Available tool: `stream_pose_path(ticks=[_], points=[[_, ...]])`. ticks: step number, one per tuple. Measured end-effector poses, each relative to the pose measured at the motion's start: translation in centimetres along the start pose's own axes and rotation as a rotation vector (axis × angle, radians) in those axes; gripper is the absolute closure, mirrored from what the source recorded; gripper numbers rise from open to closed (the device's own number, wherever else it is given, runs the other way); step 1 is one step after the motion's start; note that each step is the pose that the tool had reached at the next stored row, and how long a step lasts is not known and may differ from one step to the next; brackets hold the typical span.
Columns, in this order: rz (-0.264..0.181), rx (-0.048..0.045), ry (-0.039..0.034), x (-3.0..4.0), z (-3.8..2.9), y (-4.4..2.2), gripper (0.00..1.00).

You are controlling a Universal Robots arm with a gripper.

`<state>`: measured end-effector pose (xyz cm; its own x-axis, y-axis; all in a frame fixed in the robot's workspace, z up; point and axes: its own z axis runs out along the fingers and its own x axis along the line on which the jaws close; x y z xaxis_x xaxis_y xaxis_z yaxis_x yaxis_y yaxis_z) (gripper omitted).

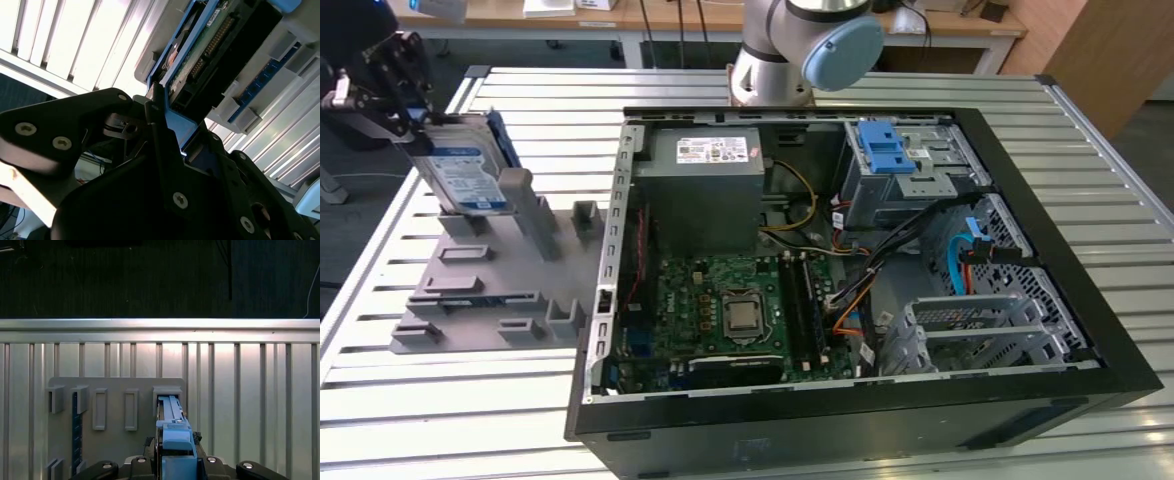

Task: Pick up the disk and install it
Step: 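Pick up the disk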

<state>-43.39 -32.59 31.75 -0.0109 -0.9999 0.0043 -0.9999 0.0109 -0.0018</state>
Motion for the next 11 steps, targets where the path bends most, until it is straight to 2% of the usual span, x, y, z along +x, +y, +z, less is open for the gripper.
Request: stream_pose_path(ticks=[11], points=[[0.000, 0.0000, 0.0001, 0.00, -0.59, 0.00, 0.64]])
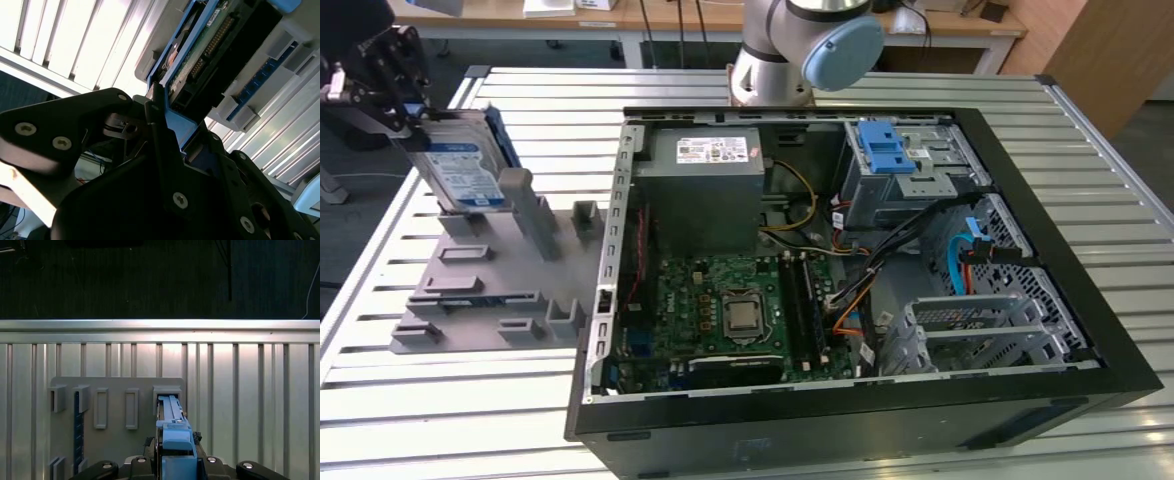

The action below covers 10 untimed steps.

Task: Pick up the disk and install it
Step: 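Pick up the disk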

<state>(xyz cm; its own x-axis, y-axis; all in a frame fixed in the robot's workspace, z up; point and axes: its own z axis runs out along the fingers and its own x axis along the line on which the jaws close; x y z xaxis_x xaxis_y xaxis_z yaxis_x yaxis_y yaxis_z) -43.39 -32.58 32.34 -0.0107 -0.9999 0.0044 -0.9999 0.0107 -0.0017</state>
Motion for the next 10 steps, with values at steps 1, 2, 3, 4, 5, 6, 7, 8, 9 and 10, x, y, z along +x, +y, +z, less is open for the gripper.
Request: stream_pose_path(ticks=[1, 2, 3, 4, 5, 6, 7, 8, 9, 10], points=[[0.000, 0.0000, -0.0001, 0.00, -0.04, 0.00, 0.64], [0.000, 0.0001, -0.0001, 0.00, -0.07, 0.00, 0.64], [0.000, 0.0001, -0.0001, 0.00, -0.10, 0.00, 0.64], [0.000, 0.0001, -0.0001, 0.00, -0.14, 0.00, 0.64], [0.000, 0.0000, -0.0001, 0.00, -0.19, 0.00, 0.64], [0.000, 0.0000, 0.0000, 0.00, -0.24, 0.00, 0.64], [0.000, 0.0000, 0.0000, 0.00, -0.29, 0.00, 0.64], [0.000, 0.0000, 0.0000, 0.00, -0.34, 0.00, 0.64], [0.000, 0.0000, -0.0001, 0.00, -0.39, 0.00, 0.64], [0.000, 0.0000, 0.0000, 0.00, -0.44, 0.00, 0.64]])
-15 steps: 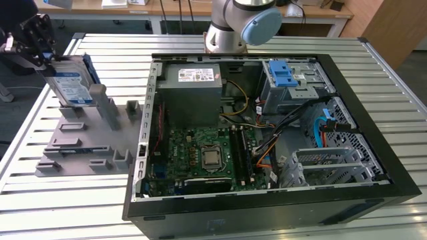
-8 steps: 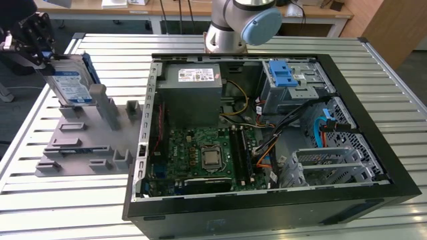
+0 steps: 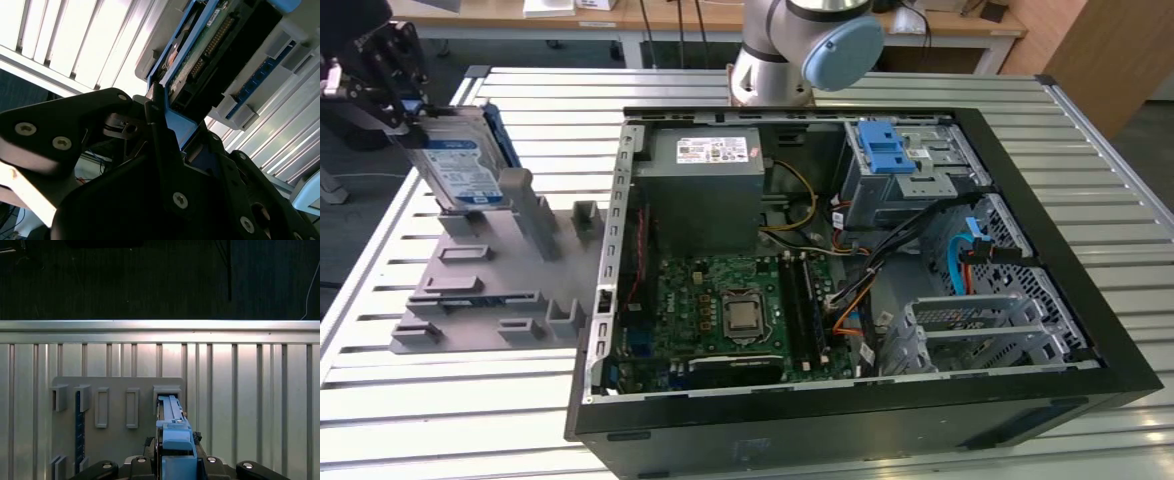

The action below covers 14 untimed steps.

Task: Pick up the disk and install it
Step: 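Pick up the disk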

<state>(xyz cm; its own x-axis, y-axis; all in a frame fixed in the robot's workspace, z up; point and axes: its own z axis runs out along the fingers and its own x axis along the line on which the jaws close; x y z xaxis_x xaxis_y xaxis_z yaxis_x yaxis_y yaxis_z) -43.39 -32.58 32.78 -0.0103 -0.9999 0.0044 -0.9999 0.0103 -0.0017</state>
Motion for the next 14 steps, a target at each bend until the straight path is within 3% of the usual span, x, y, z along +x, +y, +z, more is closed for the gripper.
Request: stream_pose_path(ticks=[14], points=[[-0.001, 0.0003, -0.0001, 0.00, -0.50, 0.00, 0.64]])
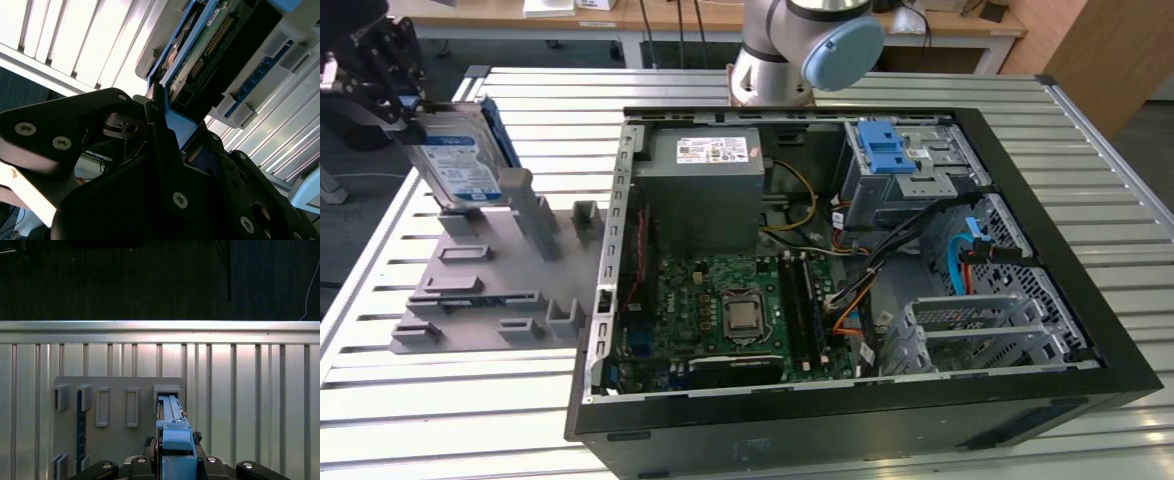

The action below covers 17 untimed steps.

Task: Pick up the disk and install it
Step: 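Pick up the disk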

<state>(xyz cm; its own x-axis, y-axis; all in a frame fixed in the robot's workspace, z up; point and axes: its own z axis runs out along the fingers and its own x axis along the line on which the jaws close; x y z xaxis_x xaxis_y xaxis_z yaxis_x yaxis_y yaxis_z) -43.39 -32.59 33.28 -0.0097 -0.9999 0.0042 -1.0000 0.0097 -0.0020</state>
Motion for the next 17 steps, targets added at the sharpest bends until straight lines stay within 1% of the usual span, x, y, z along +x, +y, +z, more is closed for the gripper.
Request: stream_pose_path(ticks=[17], points=[[-0.001, -0.0002, 0.0001, 0.00, -0.47, 0.00, 0.64]])
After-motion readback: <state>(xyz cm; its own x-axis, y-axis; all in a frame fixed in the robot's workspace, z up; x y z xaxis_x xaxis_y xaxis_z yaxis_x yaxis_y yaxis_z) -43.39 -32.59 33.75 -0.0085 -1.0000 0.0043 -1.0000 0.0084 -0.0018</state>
